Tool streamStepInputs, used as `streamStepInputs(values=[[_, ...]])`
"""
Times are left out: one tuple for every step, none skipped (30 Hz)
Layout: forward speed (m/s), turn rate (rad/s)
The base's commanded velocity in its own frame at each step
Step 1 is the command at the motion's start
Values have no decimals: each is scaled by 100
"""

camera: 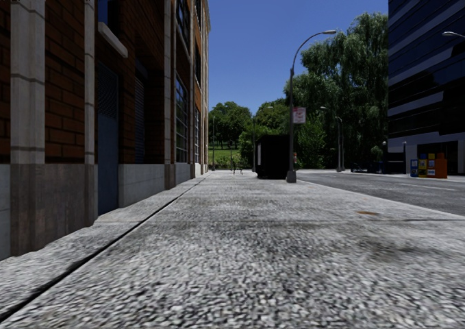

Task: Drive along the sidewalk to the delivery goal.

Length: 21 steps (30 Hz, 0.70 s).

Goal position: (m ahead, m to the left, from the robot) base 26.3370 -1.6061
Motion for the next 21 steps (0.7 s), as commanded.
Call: streamStepInputs(values=[[200, 0], [200, 0], [200, 0], [200, 0], [200, 0], [200, 0], [200, 0], [200, 0], [200, 0], [200, 0], [200, 0], [200, 0], [200, 0], [200, 0], [200, 0], [200, 0], [200, 0], [200, 0], [200, 0], [200, 0], [200, 0]])
